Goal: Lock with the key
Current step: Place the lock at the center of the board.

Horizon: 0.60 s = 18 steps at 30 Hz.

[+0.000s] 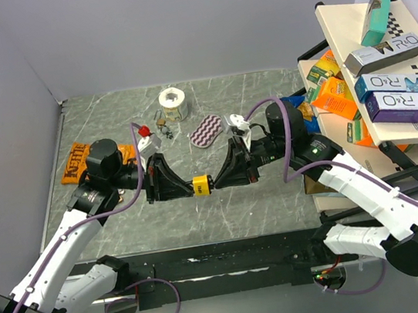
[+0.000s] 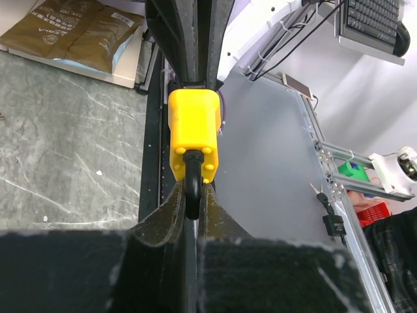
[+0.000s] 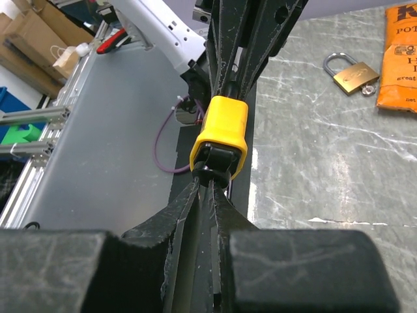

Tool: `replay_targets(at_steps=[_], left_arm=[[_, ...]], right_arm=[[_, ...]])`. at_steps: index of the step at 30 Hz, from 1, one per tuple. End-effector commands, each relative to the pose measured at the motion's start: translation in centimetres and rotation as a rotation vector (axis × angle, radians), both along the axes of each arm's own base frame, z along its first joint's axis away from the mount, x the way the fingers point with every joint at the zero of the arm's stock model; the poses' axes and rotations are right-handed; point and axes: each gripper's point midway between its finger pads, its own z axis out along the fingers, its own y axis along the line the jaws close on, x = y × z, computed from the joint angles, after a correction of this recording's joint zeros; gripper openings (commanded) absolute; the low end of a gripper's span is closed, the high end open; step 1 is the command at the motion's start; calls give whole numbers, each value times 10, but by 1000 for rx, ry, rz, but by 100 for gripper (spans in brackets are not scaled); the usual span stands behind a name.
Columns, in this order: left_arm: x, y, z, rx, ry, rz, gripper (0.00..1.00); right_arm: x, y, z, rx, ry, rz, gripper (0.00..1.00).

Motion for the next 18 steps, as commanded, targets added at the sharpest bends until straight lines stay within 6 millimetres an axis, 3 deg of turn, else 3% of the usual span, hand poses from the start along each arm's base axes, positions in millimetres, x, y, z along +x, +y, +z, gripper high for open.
replay_targets(at_steps=[1,13,18], left_arm=[[-1,-3,26,-71,-110,-13,1],[-7,-9,29,-98,-80,-34,1],[-7,-12,26,-87,-71,-34,1]], right_arm=[[3,9,8,37,-36,10,18],[10,21,7,47,3,-20,15],[10,25,16,78,-2,-4,15]])
